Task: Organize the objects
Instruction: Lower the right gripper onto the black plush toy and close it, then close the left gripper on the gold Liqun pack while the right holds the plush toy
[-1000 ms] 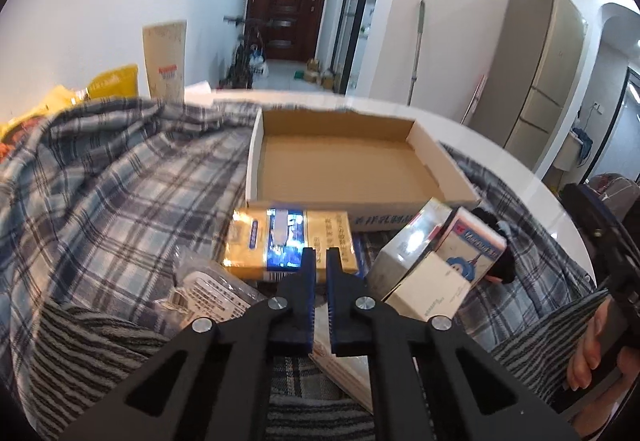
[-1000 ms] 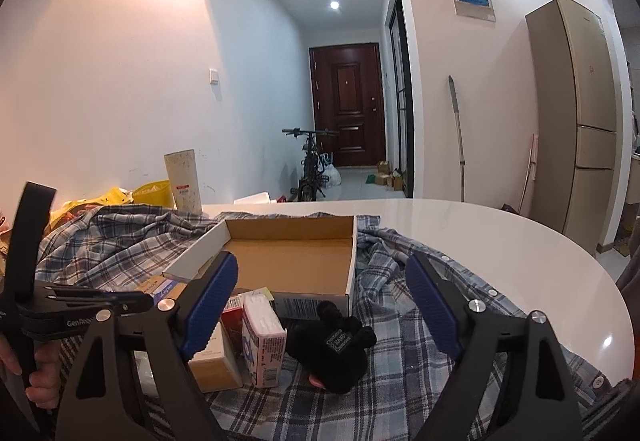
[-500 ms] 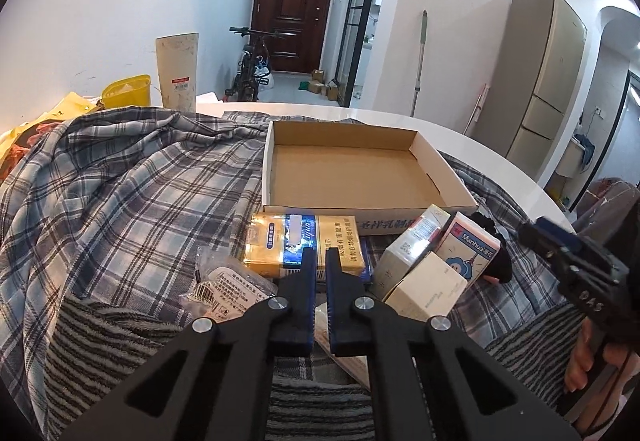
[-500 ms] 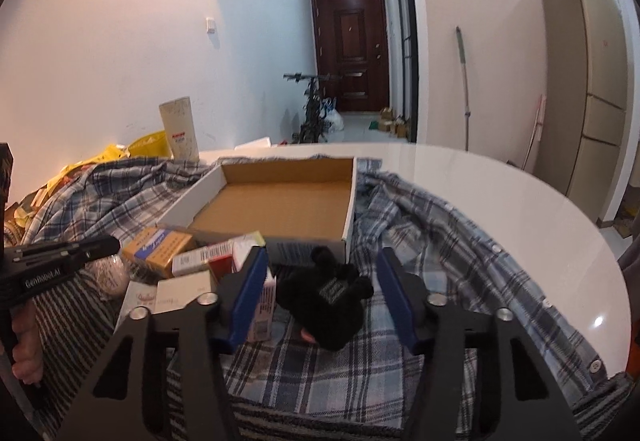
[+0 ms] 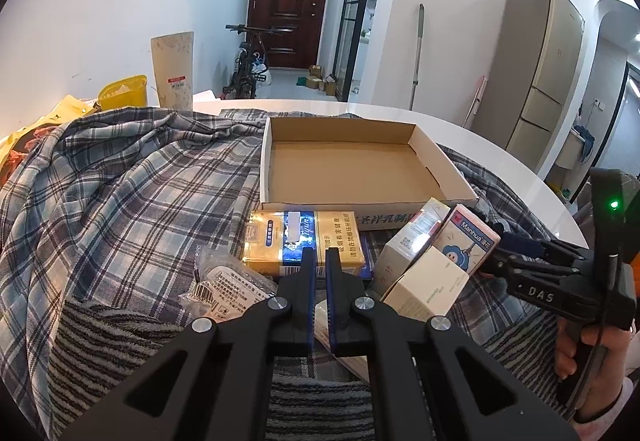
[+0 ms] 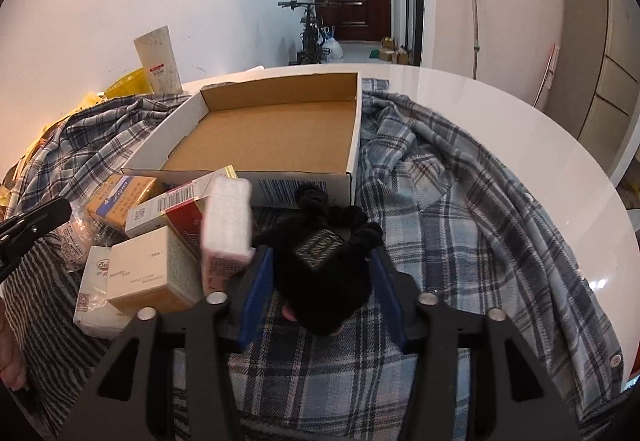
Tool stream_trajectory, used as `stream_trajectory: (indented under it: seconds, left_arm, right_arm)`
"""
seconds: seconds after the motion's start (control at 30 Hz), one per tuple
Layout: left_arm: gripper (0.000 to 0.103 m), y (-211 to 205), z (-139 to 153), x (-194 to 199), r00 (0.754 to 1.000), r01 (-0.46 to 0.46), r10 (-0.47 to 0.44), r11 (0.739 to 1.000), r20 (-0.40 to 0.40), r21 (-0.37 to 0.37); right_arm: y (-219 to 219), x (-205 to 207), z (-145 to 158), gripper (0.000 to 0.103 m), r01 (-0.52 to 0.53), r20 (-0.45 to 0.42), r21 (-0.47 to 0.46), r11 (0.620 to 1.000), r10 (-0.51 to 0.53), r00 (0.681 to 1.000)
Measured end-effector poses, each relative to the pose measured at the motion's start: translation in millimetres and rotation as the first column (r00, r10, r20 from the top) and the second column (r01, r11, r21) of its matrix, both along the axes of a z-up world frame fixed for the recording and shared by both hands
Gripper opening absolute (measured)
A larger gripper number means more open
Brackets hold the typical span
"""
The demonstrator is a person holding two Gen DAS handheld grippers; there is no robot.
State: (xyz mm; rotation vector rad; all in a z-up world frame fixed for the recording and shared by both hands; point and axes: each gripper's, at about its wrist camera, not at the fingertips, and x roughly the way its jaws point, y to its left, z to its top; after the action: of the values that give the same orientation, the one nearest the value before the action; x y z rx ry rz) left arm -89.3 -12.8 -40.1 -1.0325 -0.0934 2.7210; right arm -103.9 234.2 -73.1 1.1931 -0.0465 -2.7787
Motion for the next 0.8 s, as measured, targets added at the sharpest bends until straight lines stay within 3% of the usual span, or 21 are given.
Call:
stream_trajectory:
  seconds: [0.1,0.17,0.2,0.23,0.3,0.4,0.47,0.8]
  left_arm:
    - [0.008,-3.5,-2.4,-5.7,0.999,0.015,-0.016,1.0,0.044,0.016]
    - [0.033,-8.0,-6.0,-10.8,0.997,0.013,-0.016,0.999,0.078,0.036]
    - [0.063,-10.2,-7.2,-12.8,0.996,0.009,-0.013,0.999,0.089,0.043]
    - [0.082,-12.2,-7.5,-14.1,0.995,0.003,-0.008,0.999,0.095,0.049]
    - [0.083,-15.7,-3.6,-15.3,0.997,-0.013,0.01,0.999,0.078,0.032]
    - [0.084,-10.7,-1.5,-22.1,0.998,0.007,-0.002,0.997,0.061,-0.079]
    - [0.084,-7.8,-5.1,-32.2,0.996,0.037,-0.027,0.993,0.09,-0.116]
    - [0.085,5.9,-26.9,-70.8,0.977,0.092,-0.066,0.989,0.204,-0.116]
  right_arm:
    - [-3.3,-5.1,-10.0,0.052,-0.028,0.043,-0.006,1.0,0.029,0.999]
    - [-4.8,-6.9,-11.6,0.052,-0.034,0.052,-0.009,0.999,0.034,0.998]
    - [-5.2,-8.0,-12.3,0.047,-0.037,0.057,-0.012,0.999,0.038,0.998]
    - [-5.0,-7.8,-12.5,0.045,-0.039,0.054,-0.016,0.999,0.039,0.998]
    - [-3.6,-4.6,-9.5,0.039,-0.037,0.031,-0.023,0.999,0.037,0.999]
    - [0.3,0.3,-4.2,0.036,-0.033,-0.009,-0.046,0.998,0.033,0.999]
    - [2.6,2.2,-0.7,0.035,-0.026,-0.033,-0.059,0.998,0.024,0.999]
    - [4.2,2.9,3.0,0.035,-0.034,-0.052,-0.084,0.996,0.03,0.998]
